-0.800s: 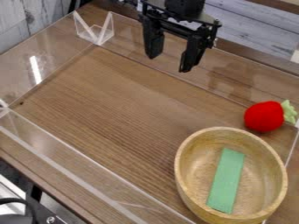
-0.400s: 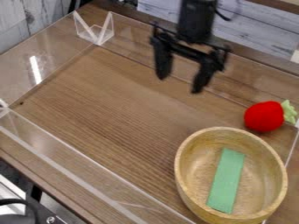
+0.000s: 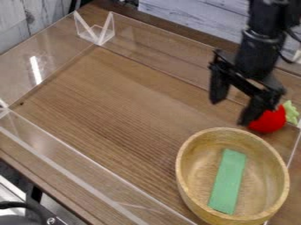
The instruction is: Move the red object to the left side of the table
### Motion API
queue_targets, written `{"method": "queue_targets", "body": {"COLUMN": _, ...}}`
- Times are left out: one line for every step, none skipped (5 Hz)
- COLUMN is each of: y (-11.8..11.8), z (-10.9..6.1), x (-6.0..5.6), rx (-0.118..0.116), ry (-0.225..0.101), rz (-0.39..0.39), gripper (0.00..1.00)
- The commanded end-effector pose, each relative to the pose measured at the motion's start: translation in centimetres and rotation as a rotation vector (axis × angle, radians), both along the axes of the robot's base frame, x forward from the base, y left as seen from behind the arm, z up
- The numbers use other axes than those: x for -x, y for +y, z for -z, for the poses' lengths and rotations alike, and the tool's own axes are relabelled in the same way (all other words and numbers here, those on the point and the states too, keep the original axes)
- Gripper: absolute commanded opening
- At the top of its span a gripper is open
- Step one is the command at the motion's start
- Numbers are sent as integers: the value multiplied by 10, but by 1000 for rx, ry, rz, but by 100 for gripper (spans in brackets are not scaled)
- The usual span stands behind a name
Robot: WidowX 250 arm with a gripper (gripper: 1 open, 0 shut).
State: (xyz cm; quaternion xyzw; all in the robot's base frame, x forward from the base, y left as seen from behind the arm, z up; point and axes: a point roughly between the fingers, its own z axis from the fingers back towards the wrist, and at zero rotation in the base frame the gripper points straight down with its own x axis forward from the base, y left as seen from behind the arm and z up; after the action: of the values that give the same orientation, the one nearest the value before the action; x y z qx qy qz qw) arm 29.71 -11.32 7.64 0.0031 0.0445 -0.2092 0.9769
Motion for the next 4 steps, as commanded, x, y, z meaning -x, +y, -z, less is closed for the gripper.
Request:
{"method": "queue_targets", "body": {"y": -28, "z": -17, "x": -18, "rx": 27, "ry": -98, "rz": 43, "gripper": 100}}
{"method": "queue_targets", "body": {"y": -35, "z": -14, "x": -34, "rx": 10, "ry": -125, "rz": 82, "gripper": 100}}
{"method": "queue_targets", "body": {"y": -35, "z": -17, "x": -41, "rx": -10, "ry": -157, "rz": 129, "gripper": 100}}
{"method": "queue_targets", "body": {"y": -31, "z": -20, "x": -47, "rx": -25, "ry": -184, "rz": 139, "gripper": 100}}
